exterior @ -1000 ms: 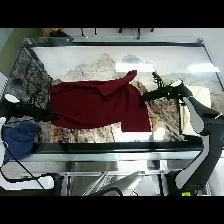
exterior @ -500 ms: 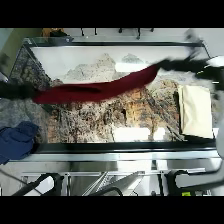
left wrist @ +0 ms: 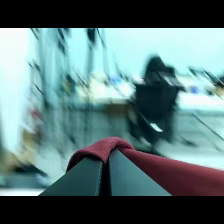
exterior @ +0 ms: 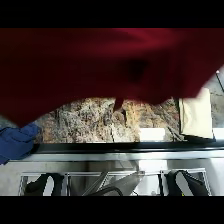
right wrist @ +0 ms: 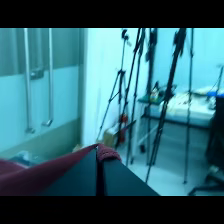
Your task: Fold the shirts.
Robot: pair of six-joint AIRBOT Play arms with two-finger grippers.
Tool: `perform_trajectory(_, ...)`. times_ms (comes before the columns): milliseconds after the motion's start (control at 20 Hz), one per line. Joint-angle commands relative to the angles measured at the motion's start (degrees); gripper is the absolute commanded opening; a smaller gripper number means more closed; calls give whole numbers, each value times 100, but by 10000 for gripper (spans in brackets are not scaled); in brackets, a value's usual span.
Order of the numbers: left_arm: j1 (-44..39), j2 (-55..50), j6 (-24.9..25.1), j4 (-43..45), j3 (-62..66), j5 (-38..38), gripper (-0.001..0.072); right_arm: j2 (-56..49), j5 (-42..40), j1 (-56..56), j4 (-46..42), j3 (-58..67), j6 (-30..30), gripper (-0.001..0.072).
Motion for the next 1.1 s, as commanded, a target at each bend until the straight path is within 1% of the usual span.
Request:
perform_trajectory(0, -2, 245, -105, 896, 549, -450, 15, 424, -219, -111, -363, 4, -13, 22)
perform_trajectory(100, -103, -63, 131, 807, 522, -866, 15, 179, 101, -116, -404, 2, -13, 22)
perform_trajectory(150, -221, -251, 131, 671, 326, -848, 15, 0, 269, -131, -391, -4, -9, 22)
perform_trajectory(250, -573, -682, 181, 675, -225, -831, 15, -498, 560, -125, -361, -72, 140, 21)
perform_trajectory(350, -1084, -1178, 367, 693, -905, -767, 15, -1060, 785, 50, -216, -317, 103, 20)
perform_trajectory(400, -1357, -1456, 428, 704, -1252, -625, 15, -1386, 850, 286, -282, -476, 39, 20)
perform_trajectory(450, -1613, -1792, 452, 750, -1624, -389, 15, -1751, 820, 645, -553, -667, -20, 20)
perform_trajectory(550, -1904, -2494, 612, 743, -2271, 81, 15, -2455, 426, 1296, -1478, -1012, -9, 20)
perform_trajectory(650, -1958, -3270, 743, 745, -2767, 446, 15, -3283, -13, 1635, -2028, -1176, 98, 20)
perform_trajectory(750, -1864, -4107, 887, 743, -3091, 866, 15, -4199, -221, 1676, -1912, -1176, 94, 20)
perform_trajectory(850, -1703, -4977, 942, 741, -3069, 1075, 16, -5023, -581, 1676, -1810, -1167, 74, 20)
perform_trajectory(950, -1547, -5845, 1036, 743, -2712, 1106, 15, -5748, -789, 1676, -1714, -960, 48, 20)
perform_trajectory(1050, -1478, -6531, 1032, 741, -2216, 1043, 15, -6371, -765, 1676, -1425, -483, 48, 20)
